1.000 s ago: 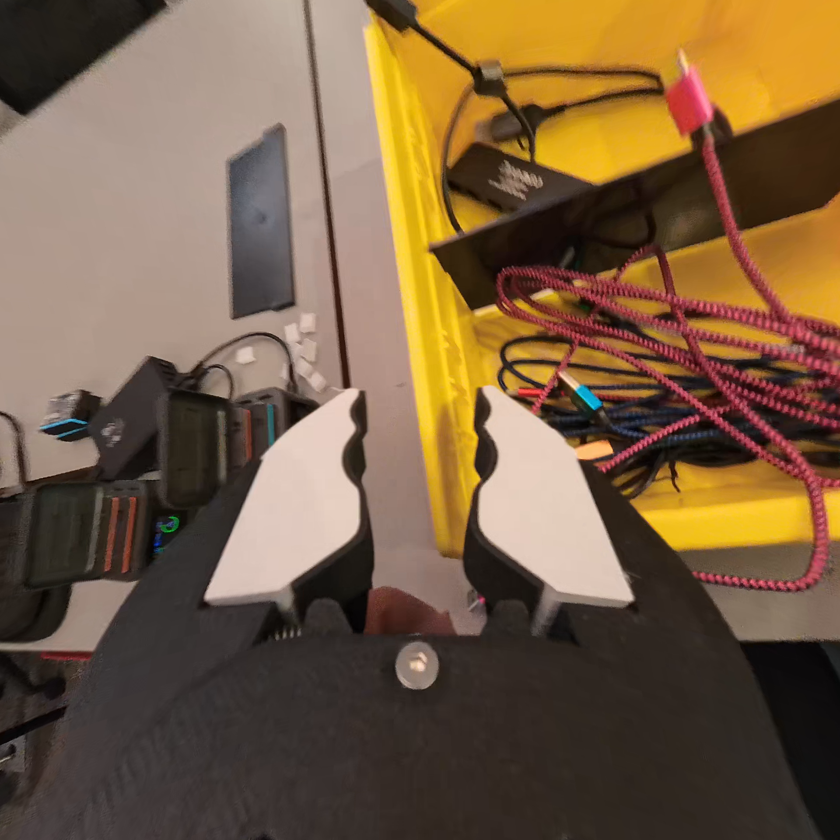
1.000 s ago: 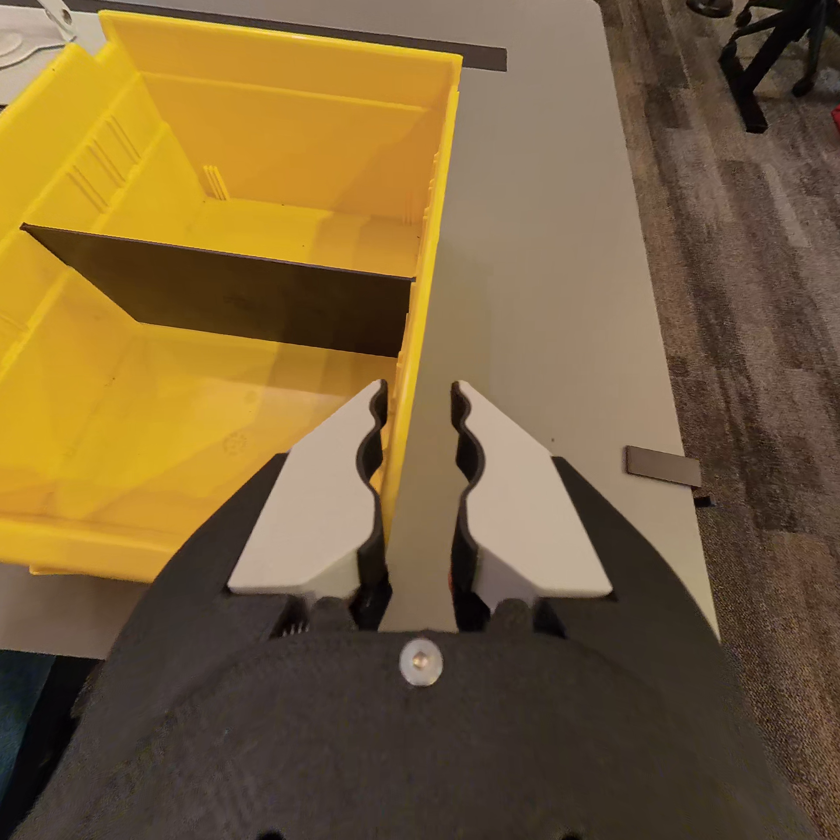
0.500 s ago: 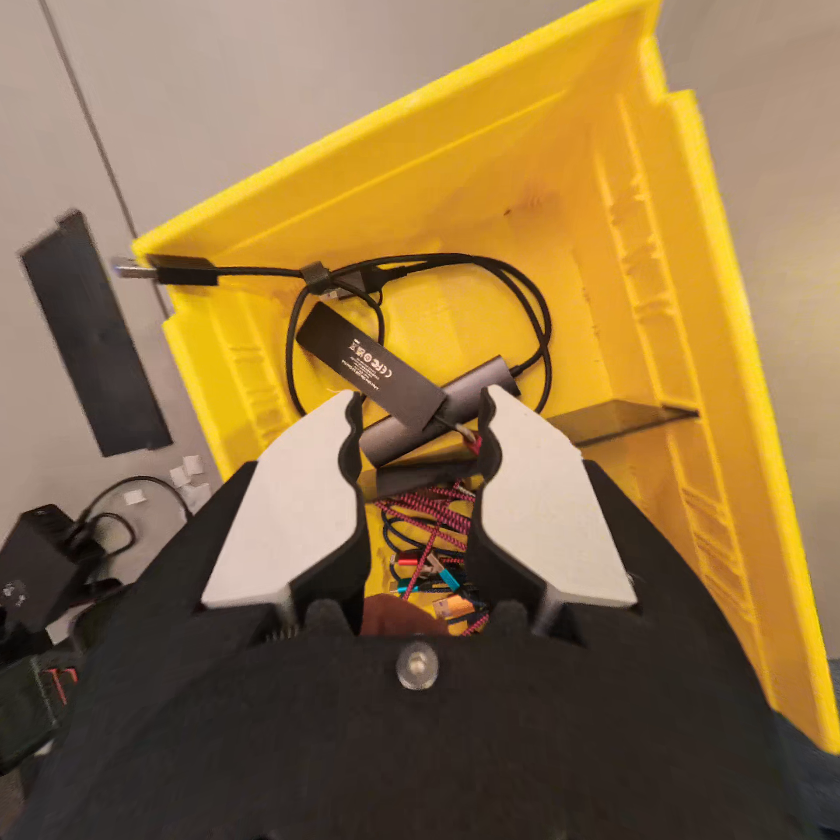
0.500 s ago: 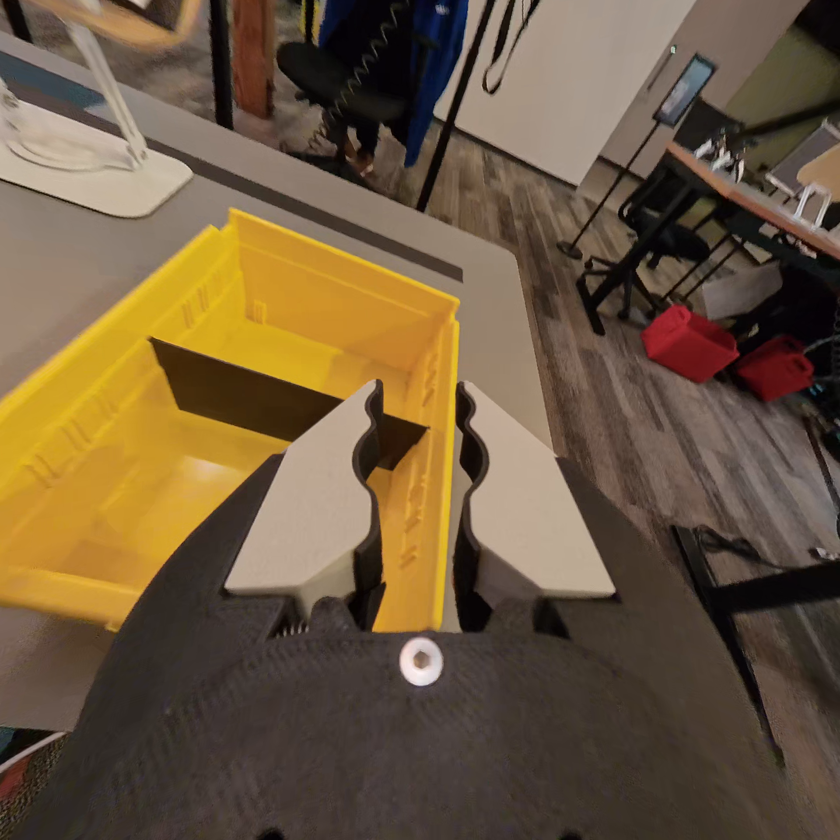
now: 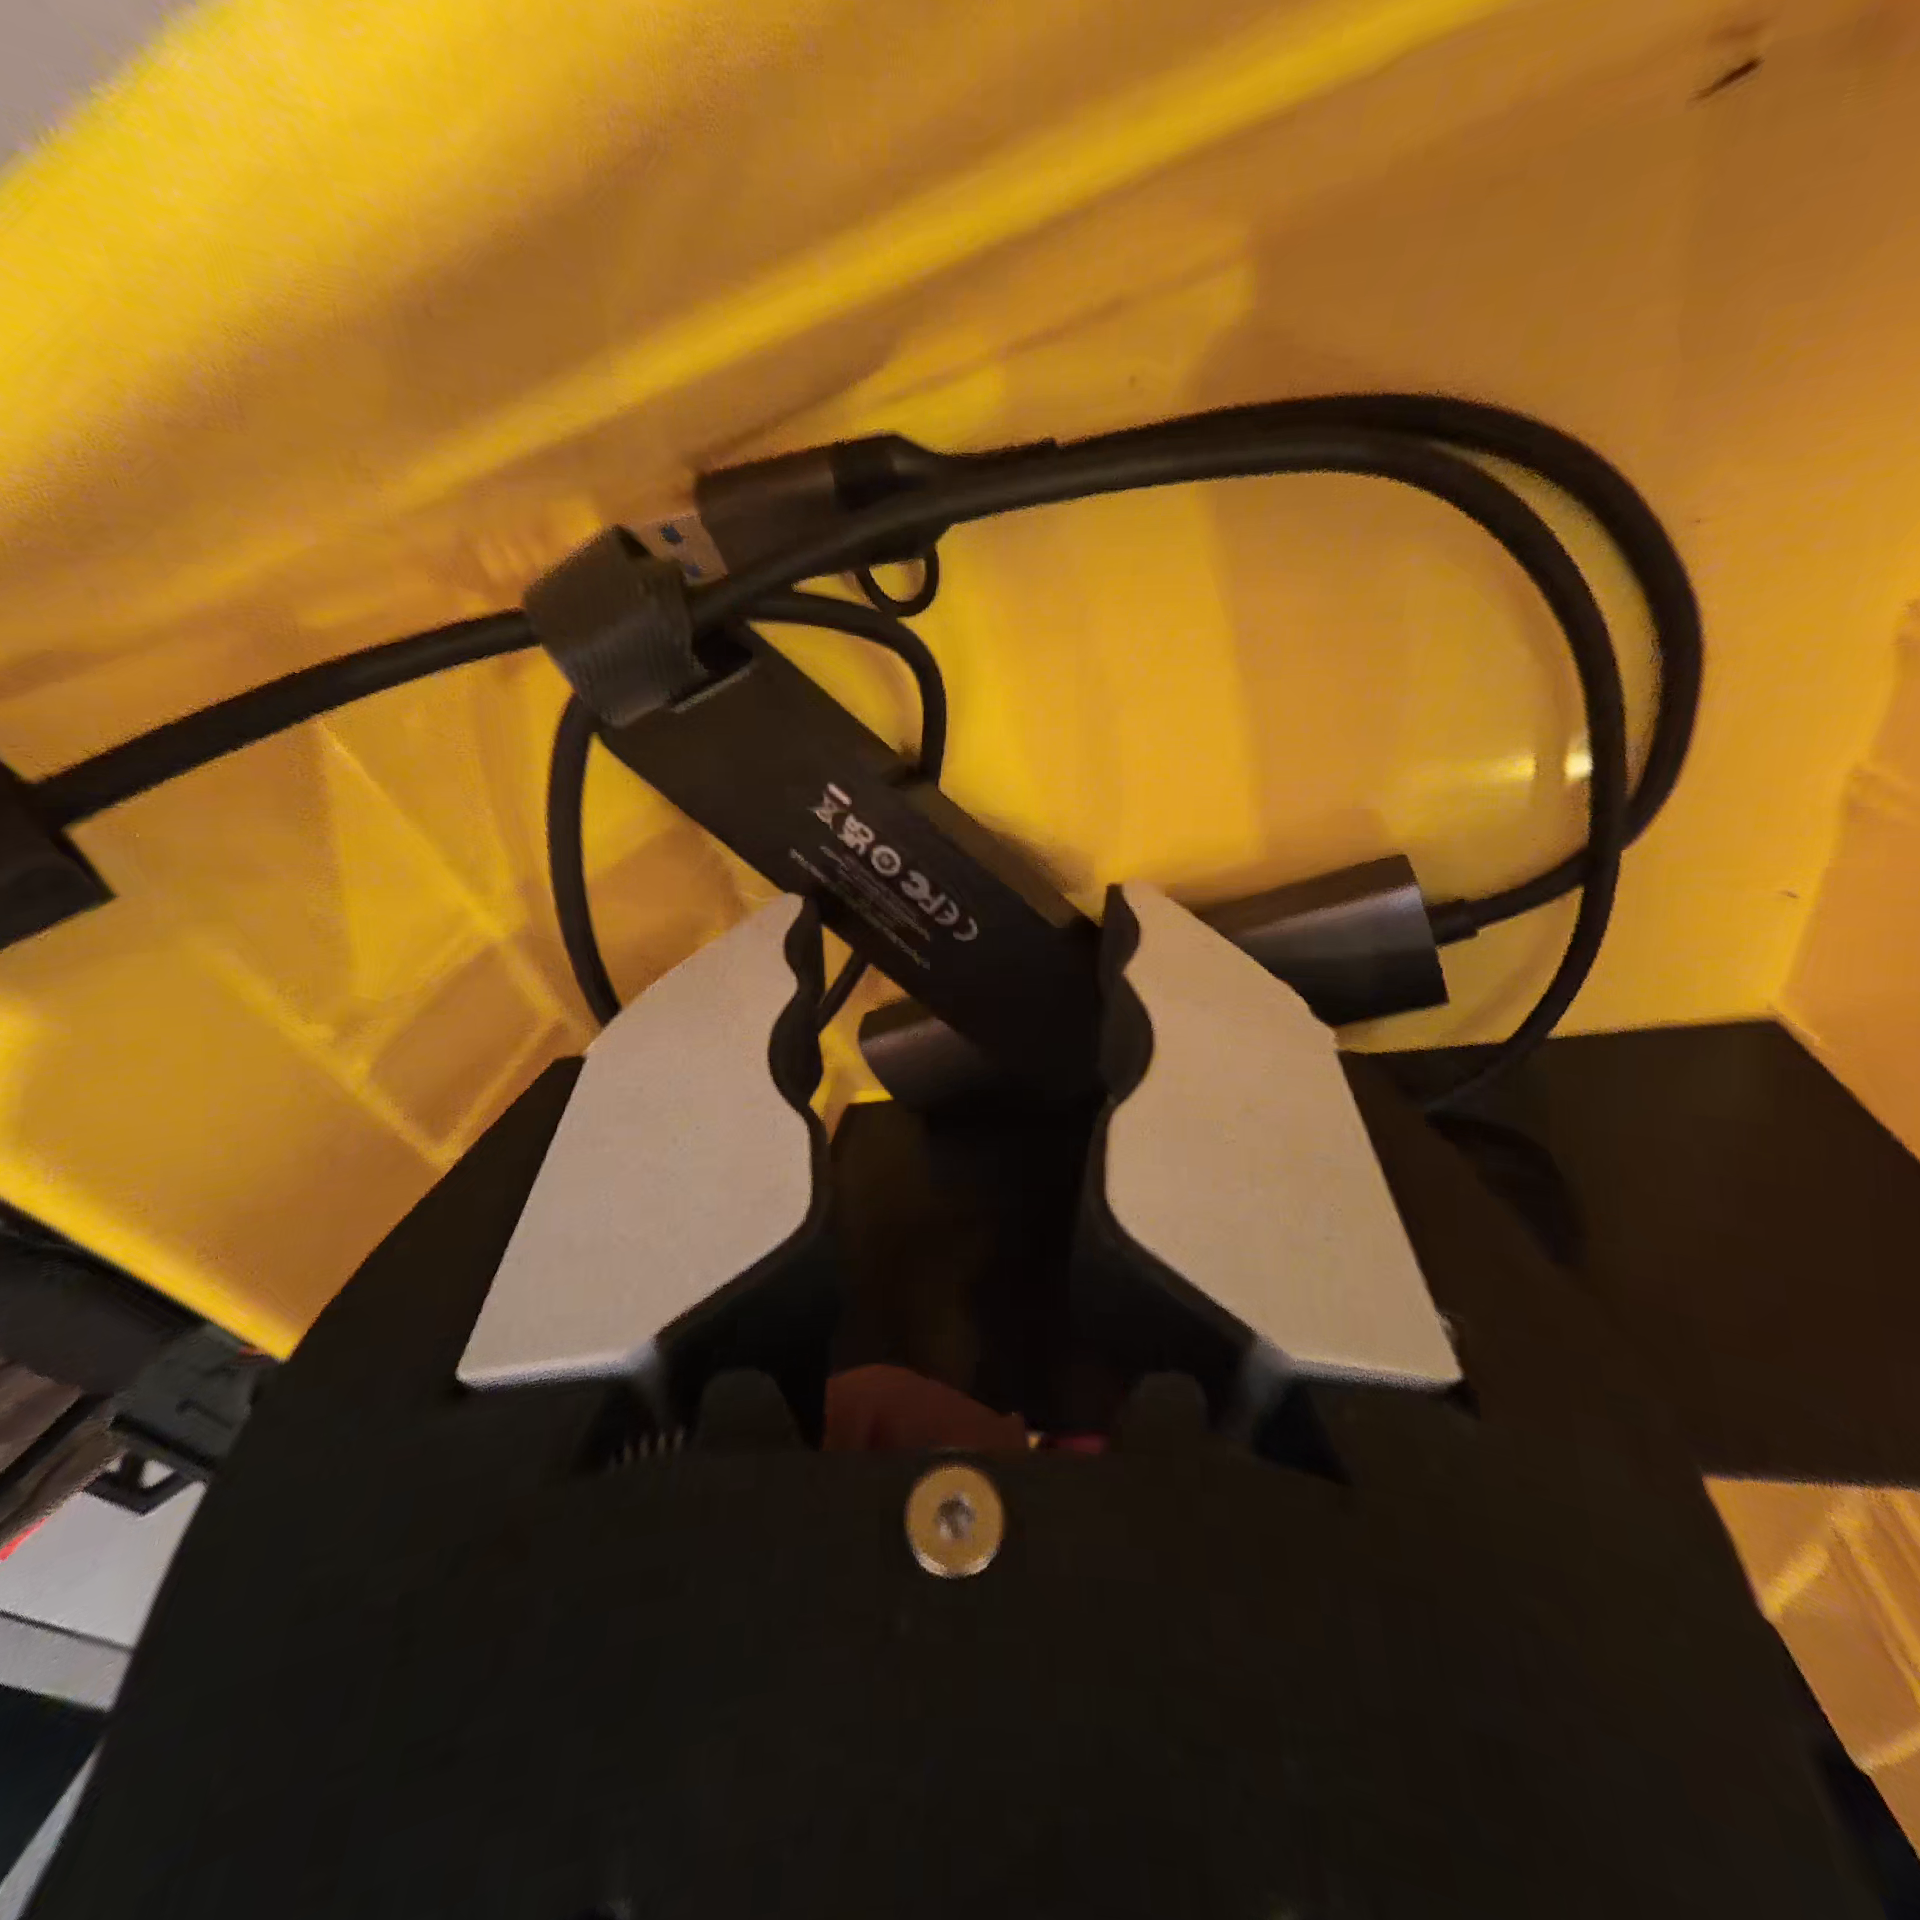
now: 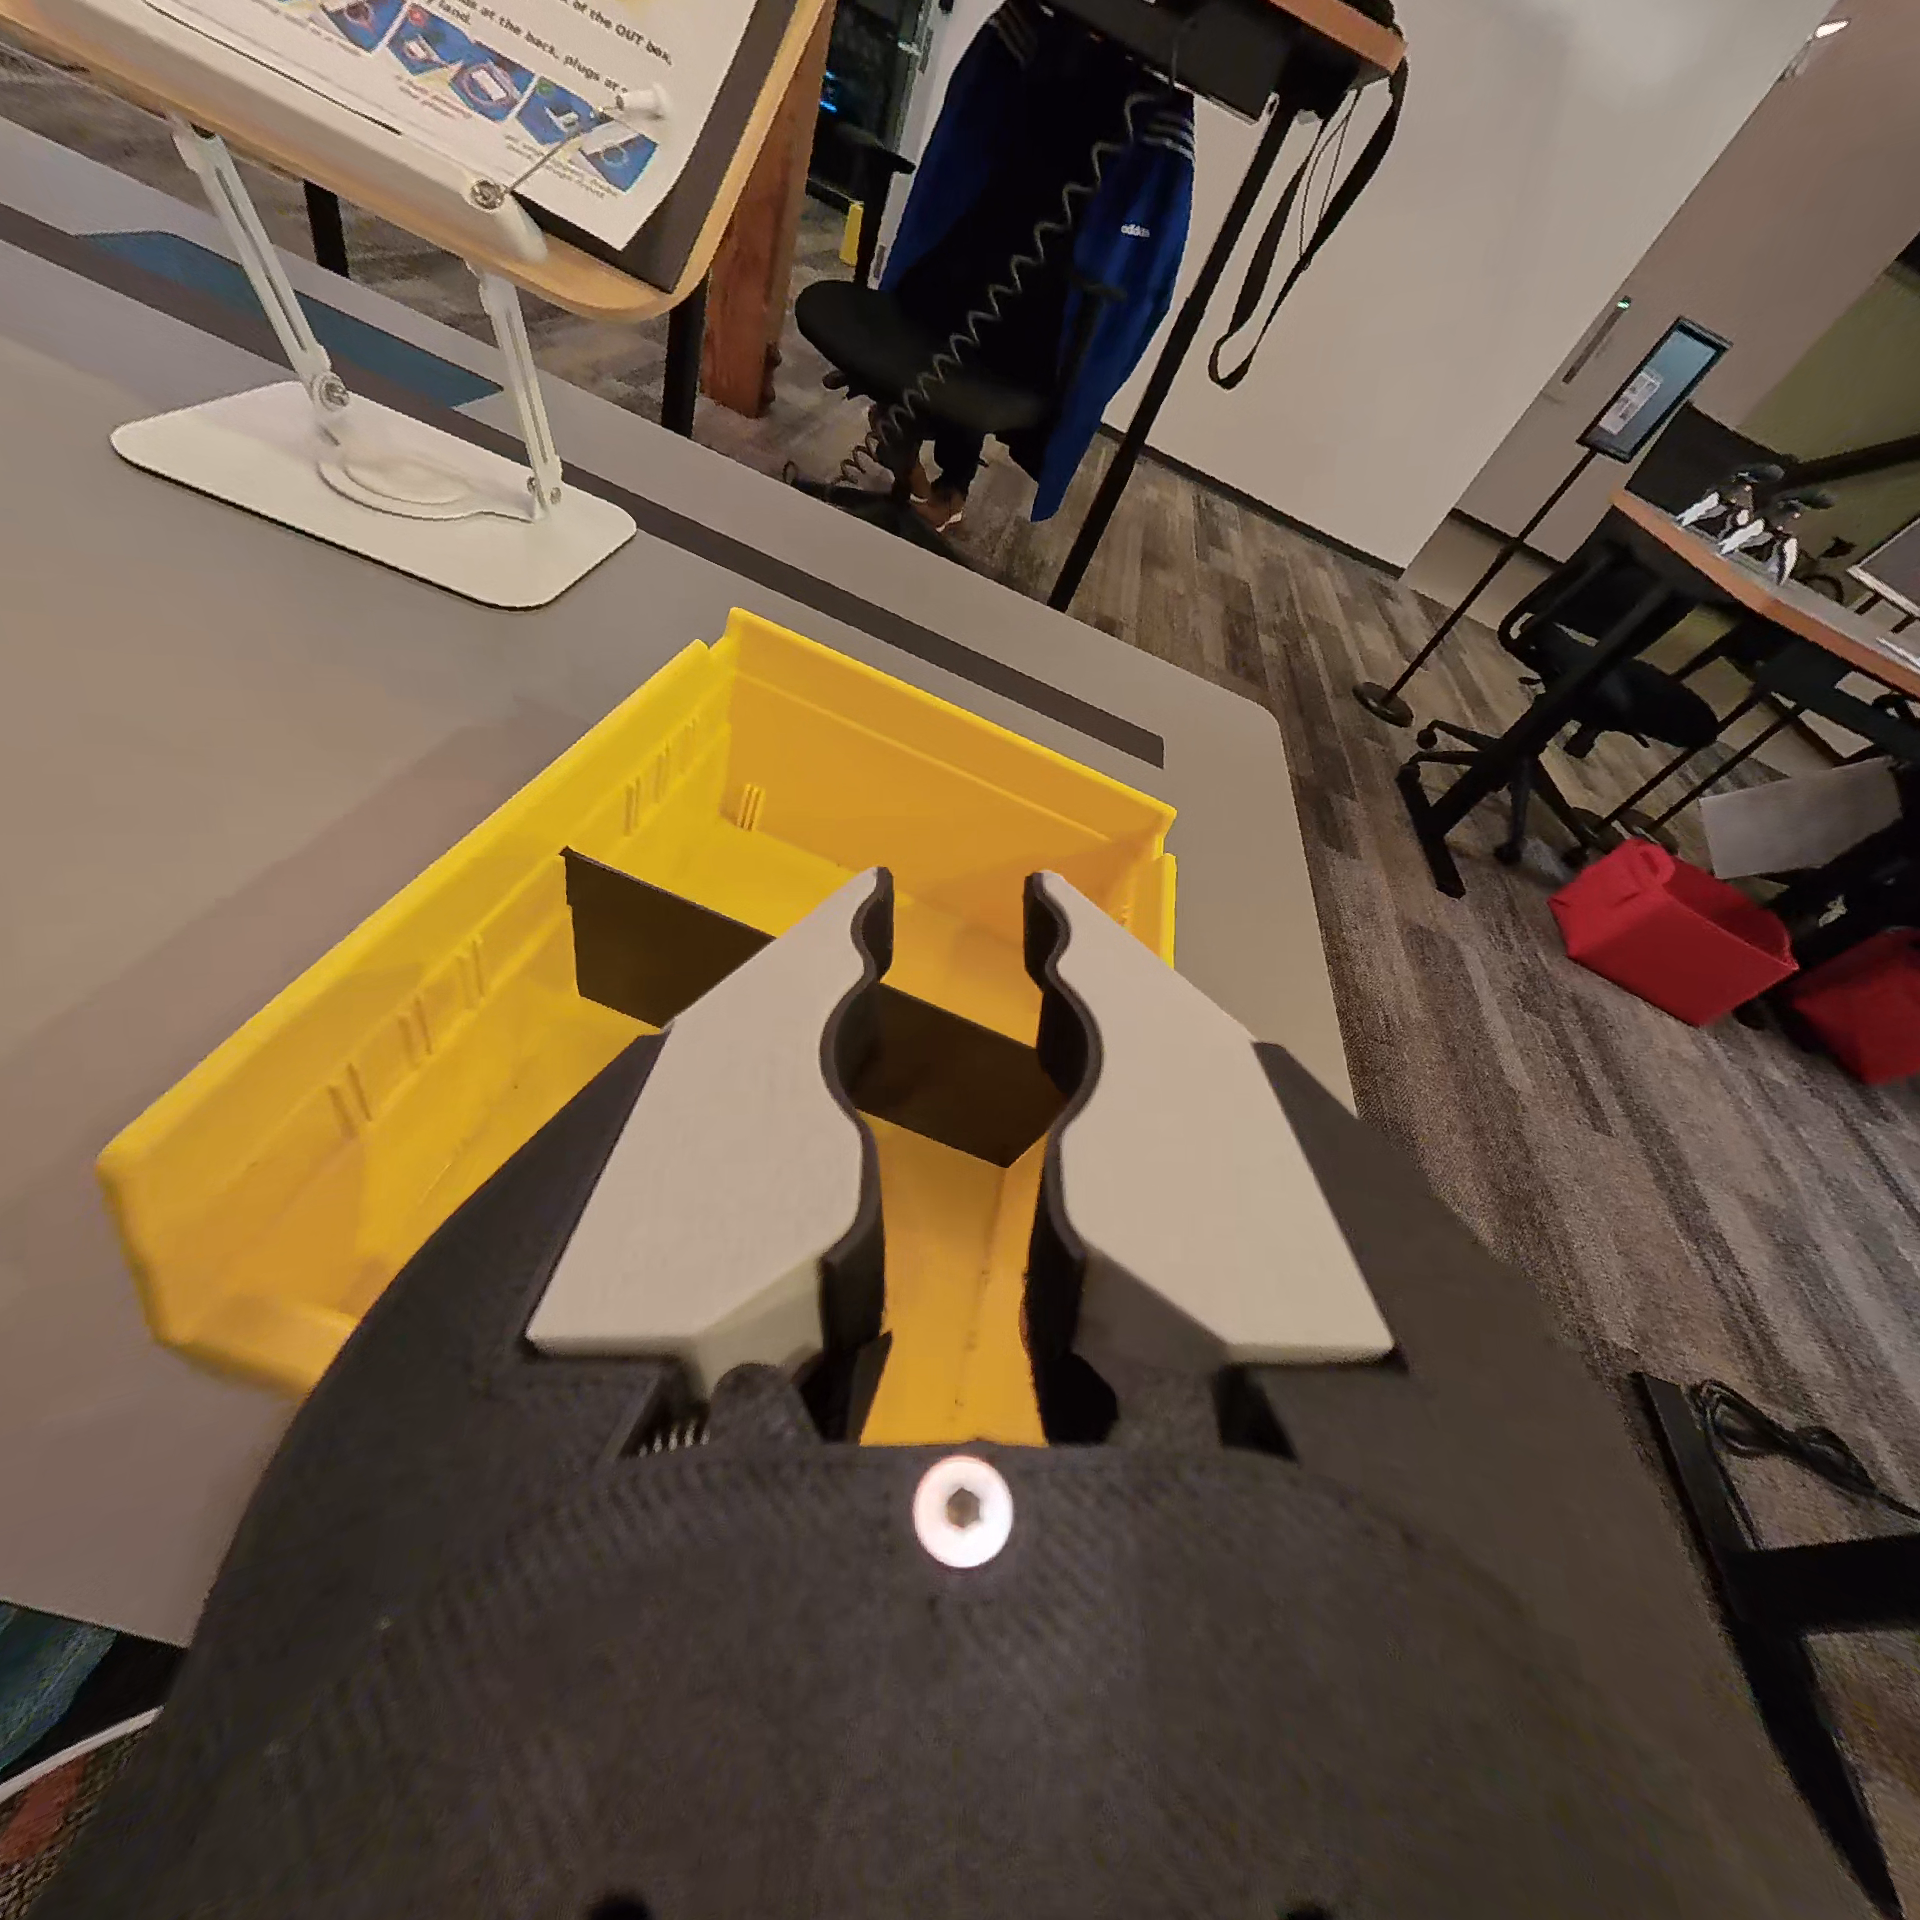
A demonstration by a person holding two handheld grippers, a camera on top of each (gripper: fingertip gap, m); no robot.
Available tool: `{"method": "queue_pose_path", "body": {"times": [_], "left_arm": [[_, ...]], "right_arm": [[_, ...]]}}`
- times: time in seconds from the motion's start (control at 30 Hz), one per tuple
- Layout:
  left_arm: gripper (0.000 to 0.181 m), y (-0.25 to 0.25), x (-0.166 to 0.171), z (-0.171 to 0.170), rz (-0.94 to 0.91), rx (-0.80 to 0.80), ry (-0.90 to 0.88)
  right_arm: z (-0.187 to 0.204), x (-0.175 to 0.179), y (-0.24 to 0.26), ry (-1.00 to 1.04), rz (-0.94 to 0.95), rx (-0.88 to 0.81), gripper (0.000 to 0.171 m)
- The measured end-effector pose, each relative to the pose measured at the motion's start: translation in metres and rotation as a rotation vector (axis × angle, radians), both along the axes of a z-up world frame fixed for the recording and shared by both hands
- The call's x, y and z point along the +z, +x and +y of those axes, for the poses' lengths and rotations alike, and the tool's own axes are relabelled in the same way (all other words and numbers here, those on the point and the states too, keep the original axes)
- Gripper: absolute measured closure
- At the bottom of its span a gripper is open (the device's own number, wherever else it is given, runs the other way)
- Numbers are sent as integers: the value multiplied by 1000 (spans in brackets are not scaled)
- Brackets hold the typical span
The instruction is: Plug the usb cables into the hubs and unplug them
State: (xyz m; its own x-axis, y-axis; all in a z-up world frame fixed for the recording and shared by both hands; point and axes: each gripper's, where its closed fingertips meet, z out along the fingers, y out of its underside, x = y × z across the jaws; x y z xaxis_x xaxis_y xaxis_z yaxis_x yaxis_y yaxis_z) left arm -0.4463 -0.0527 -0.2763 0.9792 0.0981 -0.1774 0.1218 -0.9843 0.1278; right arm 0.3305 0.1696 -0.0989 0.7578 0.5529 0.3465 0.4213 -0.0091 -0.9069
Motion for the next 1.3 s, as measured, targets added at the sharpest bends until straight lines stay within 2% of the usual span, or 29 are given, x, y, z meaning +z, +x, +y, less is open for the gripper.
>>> {"method": "queue_pose_path", "body": {"times": [0.03,0.1,0.27,0.57,0.9,1.07,1.3], "left_arm": [[131,-1,0,0,6,3,-4],[135,-2,1,2,13,1,2],[165,-5,18,13,69,-43,107],[171,-5,62,17,131,-156,272],[171,6,95,10,156,-304,342],[171,12,117,13,170,-309,431],[172,31,156,20,189,-380,553]], "right_arm": [[0,-1,0,-1,3,2,149],[0,-1,2,1,9,2,150],[-1,0,3,5,18,2,151],[-4,9,-16,28,0,37,155],[-9,16,-37,42,-9,82,156],[-11,18,-44,46,-3,105,156],[-25,17,-75,38,-26,224,154]]}}
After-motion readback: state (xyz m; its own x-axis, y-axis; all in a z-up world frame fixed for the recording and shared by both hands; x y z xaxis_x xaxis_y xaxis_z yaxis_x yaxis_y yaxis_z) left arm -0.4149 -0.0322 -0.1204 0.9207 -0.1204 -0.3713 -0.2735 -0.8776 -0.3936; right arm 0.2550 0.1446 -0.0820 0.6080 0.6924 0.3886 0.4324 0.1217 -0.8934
